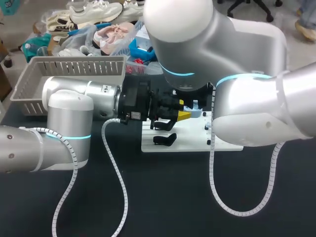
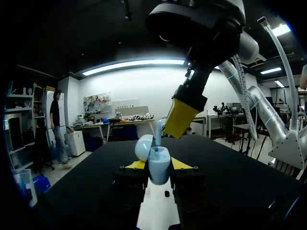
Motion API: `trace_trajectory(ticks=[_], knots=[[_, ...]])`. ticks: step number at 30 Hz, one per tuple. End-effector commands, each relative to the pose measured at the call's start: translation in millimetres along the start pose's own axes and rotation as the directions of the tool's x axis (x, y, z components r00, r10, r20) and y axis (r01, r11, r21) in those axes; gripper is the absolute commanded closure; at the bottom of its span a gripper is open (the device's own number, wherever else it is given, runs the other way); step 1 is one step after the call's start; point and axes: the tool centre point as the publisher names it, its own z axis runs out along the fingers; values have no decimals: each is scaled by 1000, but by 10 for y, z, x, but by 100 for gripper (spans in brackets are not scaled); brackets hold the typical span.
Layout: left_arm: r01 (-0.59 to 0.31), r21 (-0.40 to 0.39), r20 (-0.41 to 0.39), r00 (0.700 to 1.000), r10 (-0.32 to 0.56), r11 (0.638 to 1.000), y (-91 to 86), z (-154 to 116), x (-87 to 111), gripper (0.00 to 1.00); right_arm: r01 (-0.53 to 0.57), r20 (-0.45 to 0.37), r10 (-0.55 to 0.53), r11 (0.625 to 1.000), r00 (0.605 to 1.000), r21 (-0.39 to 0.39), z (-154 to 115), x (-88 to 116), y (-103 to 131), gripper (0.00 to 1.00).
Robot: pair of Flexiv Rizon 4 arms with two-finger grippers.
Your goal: Pick up each earbud case from the left stands, insert the matching earbuds, close the lid, and place the case in the box.
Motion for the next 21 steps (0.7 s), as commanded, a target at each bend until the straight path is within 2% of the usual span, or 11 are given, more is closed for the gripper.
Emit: trace_trajectory(ticks=[1, 21], knots=[[-1, 0, 1, 1000, 1, 1000, 1, -1, 4, 100, -2, 5, 2, 1000, 1000, -5, 12, 20, -26, 100], [-1, 0, 1, 1000, 1, 1000, 1, -1, 4, 100, 0, -2, 0, 1000, 1000, -8, 93, 33, -48, 100]])
